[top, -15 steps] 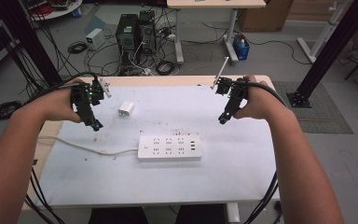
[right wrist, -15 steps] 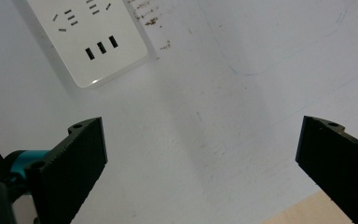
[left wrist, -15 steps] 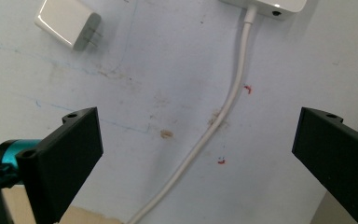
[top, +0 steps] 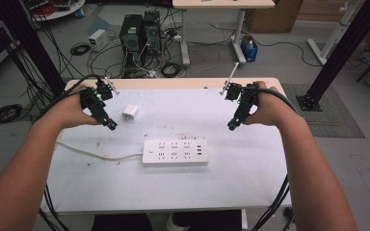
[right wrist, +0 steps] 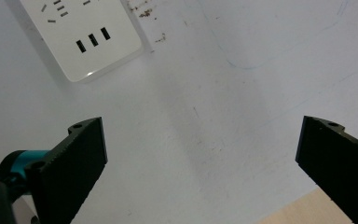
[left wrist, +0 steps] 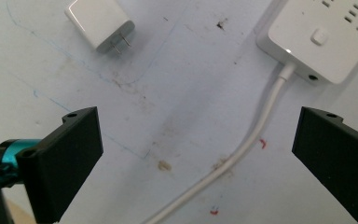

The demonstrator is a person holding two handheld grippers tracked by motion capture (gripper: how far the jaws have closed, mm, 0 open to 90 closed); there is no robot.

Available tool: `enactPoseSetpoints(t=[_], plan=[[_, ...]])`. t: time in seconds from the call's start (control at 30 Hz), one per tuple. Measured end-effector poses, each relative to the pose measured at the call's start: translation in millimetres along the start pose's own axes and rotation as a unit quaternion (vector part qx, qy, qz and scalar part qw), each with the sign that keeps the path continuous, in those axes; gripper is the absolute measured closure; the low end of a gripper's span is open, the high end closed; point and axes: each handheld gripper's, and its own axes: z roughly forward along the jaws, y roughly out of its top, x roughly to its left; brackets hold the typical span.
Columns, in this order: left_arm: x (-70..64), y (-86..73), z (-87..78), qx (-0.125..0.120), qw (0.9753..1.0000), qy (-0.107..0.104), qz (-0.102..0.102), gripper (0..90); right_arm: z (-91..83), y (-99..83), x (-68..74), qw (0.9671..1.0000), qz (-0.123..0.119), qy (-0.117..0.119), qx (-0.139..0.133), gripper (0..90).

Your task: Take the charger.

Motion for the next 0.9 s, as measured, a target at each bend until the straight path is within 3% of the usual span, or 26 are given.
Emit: enactPoseSetpoints(t=[0.17,0.33,0.47,0.57,0.77,0.8,0.87,0.9], plan=[[3.0,1.2,21.0,-0.011,0.9985,0.007,-0.052,1.7,3.5,-3.1,1.3,1.0000,-0.003,0.001,-0.006,1.2],[8.4,1.5,36.8,-0.031,0.9945,0.032,-0.095,1.7,6.8,-5.1,2.9,1.0000,-0.003,0.001,-0.006,1.2],[15.3,2.8,46.5,-0.058,0.9880,0.045,-0.136,1.7,9.4,-6.7,2.4,1.0000,-0.001,0.000,-0.007,1.2],[20.0,5.9,55.1,-0.066,0.9835,0.053,-0.160,1.7,10.7,-8.2,0.0,1.0000,0.000,0.001,-0.007,1.2],[30.1,13.7,73.9,-0.081,0.9723,0.060,-0.211,1.7,11.7,-10.2,-3.3,0.9999,0.005,0.002,-0.009,1.2],[30.1,13.7,73.9,-0.081,0.9723,0.060,-0.211,1.7,11.7,-10.2,-3.3,0.9999,0.005,0.002,-0.009,1.2],[34.5,17.3,83.5,-0.081,0.9661,0.075,-0.233,1.7,13.5,-10.8,-4.2,0.9999,0.006,0.001,-0.010,1.3],[34.5,17.3,83.5,-0.081,0.9661,0.075,-0.233,1.7,13.5,-10.8,-4.2,0.9999,0.006,0.001,-0.010,1.3]])
